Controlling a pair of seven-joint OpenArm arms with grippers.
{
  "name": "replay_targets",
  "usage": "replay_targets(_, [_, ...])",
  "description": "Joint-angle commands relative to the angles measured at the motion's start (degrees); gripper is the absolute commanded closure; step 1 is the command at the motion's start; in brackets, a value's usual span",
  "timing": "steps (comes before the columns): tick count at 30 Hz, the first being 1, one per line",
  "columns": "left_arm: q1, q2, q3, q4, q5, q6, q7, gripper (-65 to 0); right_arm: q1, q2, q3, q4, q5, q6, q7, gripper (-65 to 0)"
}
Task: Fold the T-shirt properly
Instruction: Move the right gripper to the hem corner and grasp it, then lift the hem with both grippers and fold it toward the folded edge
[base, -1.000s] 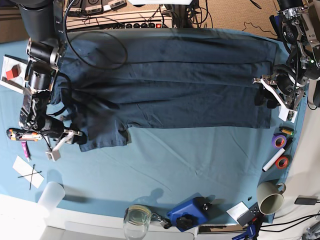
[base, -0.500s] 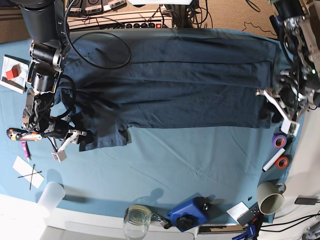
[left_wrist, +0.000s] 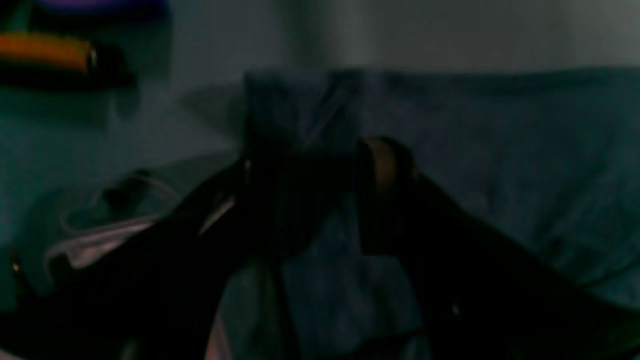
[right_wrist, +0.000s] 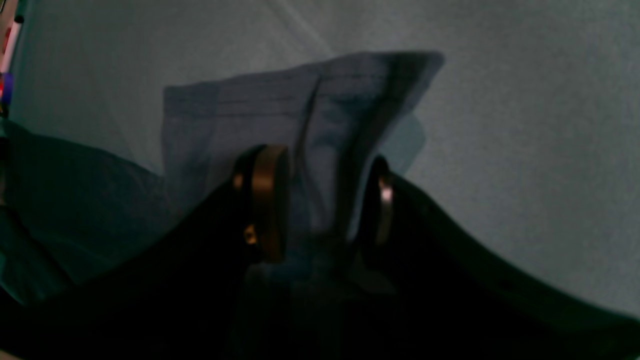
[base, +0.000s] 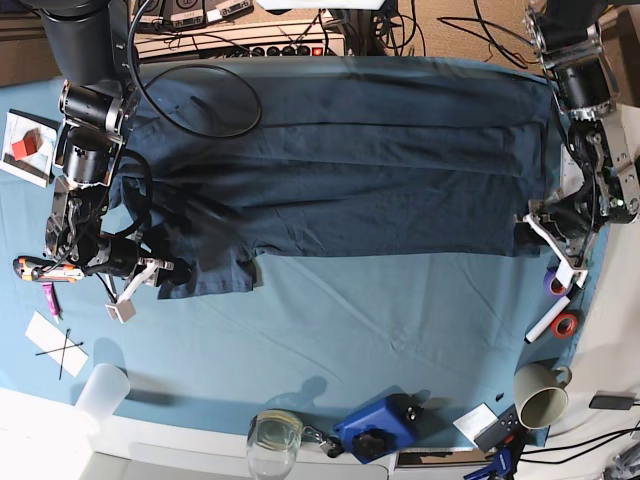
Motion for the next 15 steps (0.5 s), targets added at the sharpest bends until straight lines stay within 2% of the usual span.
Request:
replay_targets(1, [-1.79,-0.92,-0.20,-0.42,0.46,-0.02,0.20,-27.1,0.79,0.68,-0.11,0.22,-1.81,-0.36,-2.40,-22.4])
replay_targets(3, [-2.12,-0.85,-0.20,-2.64,-0.59,-0.07,1.16,-27.1,0.79,0.68,-0.11,0.22,-1.81,-0.36,-2.54,-22.4])
replay_targets(5, [-2.12,-0.66,-0.20,-4.61,-2.25,-1.84,1.38,-27.1,0.79,0.66,-0.11,0.22,-1.49,-0.36,-3.08,-22.4])
replay_targets(9, [-2.08,-0.09,-0.20,-7.06,-5.20,-2.82,5.20,-27.0,0.79,0.68,-0.11,0.22,4.15,-0.36,-5.66,-21.7])
replay_targets(11, [-2.08,-0.11,-0.20,-7.08,-5.18,-2.78,6.08,-25.3,0.79,0.68,-0.11,0.22,5.81,-0.36,-6.64,-12.7])
replay_targets(13, [-2.12,-0.11,-0.20,-7.08,-5.27,-2.80,6.05,-18.4,0.81,0.66,-0.11,0.22,6.14,-0.36,-7.06,-2.5])
replay_targets(15, [-2.10,-0.11,-0.20,-7.08,-6.71,-2.82,6.12,-9.3,0.81,0.68,-0.11,0.22,6.08,-0.36,-7.21,0.0])
